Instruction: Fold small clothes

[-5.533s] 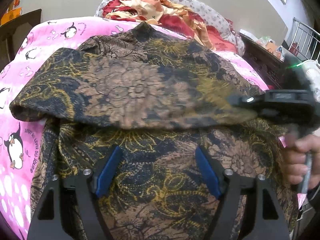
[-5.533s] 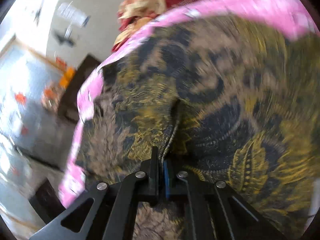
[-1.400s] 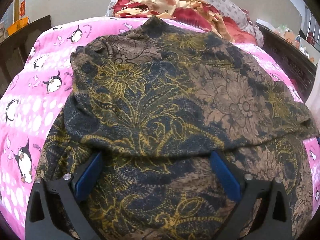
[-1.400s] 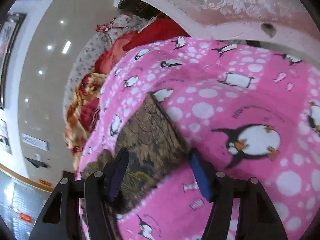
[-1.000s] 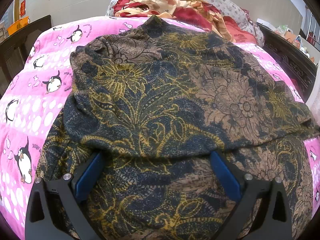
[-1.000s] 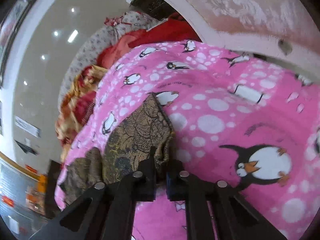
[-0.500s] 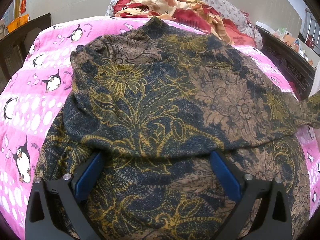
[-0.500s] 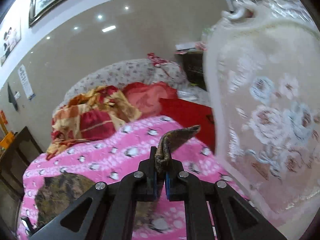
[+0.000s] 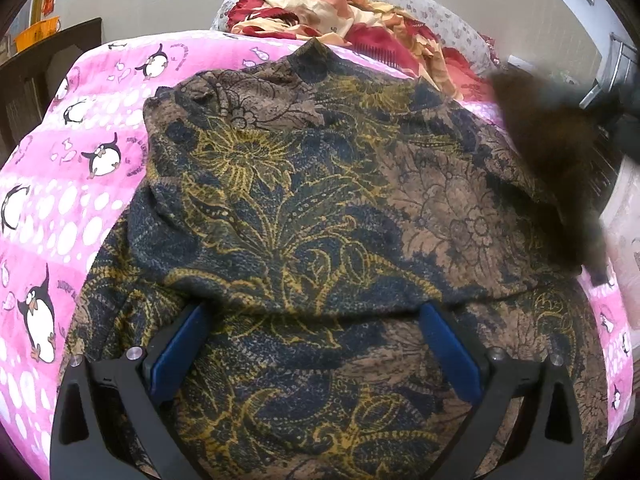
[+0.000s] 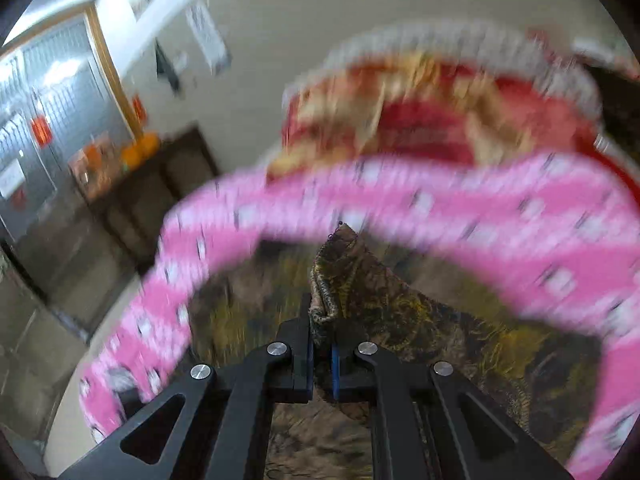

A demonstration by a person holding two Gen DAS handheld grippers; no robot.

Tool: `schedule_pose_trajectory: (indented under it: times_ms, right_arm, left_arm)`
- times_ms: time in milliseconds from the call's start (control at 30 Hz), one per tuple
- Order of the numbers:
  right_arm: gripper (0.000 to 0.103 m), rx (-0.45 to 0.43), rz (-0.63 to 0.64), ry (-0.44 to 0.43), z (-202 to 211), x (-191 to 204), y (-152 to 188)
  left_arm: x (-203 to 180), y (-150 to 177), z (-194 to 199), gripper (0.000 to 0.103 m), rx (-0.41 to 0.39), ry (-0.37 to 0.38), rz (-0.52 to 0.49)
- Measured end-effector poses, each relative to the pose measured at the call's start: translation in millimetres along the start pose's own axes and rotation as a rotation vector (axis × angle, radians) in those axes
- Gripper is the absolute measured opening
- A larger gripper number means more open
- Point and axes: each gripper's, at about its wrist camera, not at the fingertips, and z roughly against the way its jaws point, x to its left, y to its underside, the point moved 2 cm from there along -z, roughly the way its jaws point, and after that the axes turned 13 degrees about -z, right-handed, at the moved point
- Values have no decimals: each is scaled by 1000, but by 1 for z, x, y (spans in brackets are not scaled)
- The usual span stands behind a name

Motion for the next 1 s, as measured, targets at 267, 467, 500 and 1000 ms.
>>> schedule_pose_trajectory:
  times_ms: [267,467,500,1000]
  right_arm:
    - [52,159,17,16,-33,-8,80]
    - [77,140,90,130,23,-44,125]
    - [77,148,86,135,23,-53,135]
    - [85,79,90,29,22,-62,144]
  left_arm:
    - [0,0,1,103,5,-9,-8]
    - [-12,-15,39,103,-102,37,-65]
    - [-14,-22,45,103,-135,44,-68]
    - [-36,-88,-54,87,23,523,-15]
